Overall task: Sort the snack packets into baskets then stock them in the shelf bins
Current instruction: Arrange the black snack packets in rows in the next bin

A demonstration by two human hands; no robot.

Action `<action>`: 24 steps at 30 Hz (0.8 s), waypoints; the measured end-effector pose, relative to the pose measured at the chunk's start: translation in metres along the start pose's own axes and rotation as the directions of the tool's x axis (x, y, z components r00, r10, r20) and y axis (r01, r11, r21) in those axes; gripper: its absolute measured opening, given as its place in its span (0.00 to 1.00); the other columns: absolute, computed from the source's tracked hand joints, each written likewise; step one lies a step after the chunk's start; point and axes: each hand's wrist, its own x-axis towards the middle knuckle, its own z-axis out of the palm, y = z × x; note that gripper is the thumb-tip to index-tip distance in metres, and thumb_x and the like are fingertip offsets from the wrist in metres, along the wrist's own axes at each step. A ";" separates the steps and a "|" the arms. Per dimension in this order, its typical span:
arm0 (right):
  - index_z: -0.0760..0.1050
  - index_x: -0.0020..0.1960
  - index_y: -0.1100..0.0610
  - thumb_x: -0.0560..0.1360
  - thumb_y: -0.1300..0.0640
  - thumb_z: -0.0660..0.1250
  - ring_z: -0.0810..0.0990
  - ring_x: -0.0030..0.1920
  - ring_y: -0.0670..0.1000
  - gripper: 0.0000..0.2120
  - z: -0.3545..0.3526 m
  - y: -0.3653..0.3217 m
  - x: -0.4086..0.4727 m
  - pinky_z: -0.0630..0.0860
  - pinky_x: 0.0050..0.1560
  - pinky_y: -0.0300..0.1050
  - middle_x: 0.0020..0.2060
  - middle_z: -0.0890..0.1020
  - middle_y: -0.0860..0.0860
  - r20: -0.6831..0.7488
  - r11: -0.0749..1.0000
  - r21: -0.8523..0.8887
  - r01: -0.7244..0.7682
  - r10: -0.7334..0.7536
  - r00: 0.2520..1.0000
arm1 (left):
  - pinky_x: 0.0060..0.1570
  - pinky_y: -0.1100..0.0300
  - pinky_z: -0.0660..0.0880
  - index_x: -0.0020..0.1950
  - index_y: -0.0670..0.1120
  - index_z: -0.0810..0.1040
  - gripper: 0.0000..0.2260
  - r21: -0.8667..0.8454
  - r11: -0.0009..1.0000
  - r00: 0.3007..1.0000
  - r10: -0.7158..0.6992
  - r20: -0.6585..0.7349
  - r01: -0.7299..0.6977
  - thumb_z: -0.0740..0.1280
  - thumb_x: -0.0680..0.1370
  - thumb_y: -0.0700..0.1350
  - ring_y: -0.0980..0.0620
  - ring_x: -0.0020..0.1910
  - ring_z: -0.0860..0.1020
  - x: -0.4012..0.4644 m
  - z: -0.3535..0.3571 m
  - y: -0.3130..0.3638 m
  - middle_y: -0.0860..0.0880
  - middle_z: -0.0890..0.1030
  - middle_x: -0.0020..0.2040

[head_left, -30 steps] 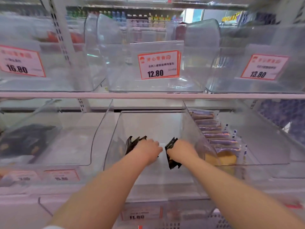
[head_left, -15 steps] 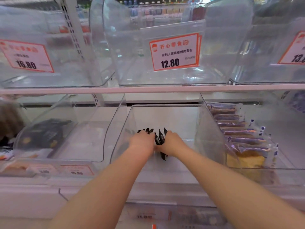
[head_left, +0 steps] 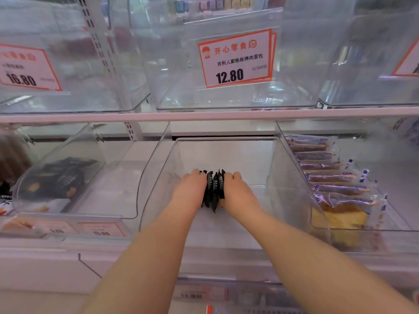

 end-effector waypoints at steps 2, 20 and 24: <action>0.63 0.61 0.61 0.74 0.66 0.65 0.74 0.55 0.60 0.18 0.001 0.002 0.001 0.70 0.47 0.48 0.59 0.67 0.58 -0.046 1.000 0.005 -0.023 0.023 0.999 | 0.53 0.51 0.70 0.61 0.38 0.67 0.15 -0.021 1.000 1.000 -0.019 -0.010 0.019 0.58 0.75 0.30 0.40 0.60 0.71 0.000 0.001 0.002 0.40 0.69 0.61; 0.65 0.61 0.61 0.73 0.65 0.65 0.74 0.54 0.60 0.18 -0.004 -0.001 0.006 0.71 0.47 0.50 0.58 0.68 0.58 -0.040 0.997 0.021 0.073 -0.072 0.997 | 0.60 0.52 0.70 0.67 0.43 0.65 0.26 0.051 0.998 0.998 -0.025 0.066 0.022 0.69 0.73 0.51 0.43 0.65 0.67 -0.001 0.002 0.001 0.44 0.68 0.65; 0.64 0.63 0.62 0.73 0.64 0.67 0.71 0.59 0.59 0.21 -0.003 -0.001 0.007 0.70 0.55 0.50 0.61 0.67 0.58 0.041 0.991 -0.031 0.133 -0.131 0.990 | 0.56 0.53 0.70 0.66 0.45 0.67 0.19 0.178 0.981 0.996 0.063 0.057 -0.072 0.64 0.77 0.45 0.44 0.64 0.68 -0.005 -0.002 -0.003 0.45 0.68 0.64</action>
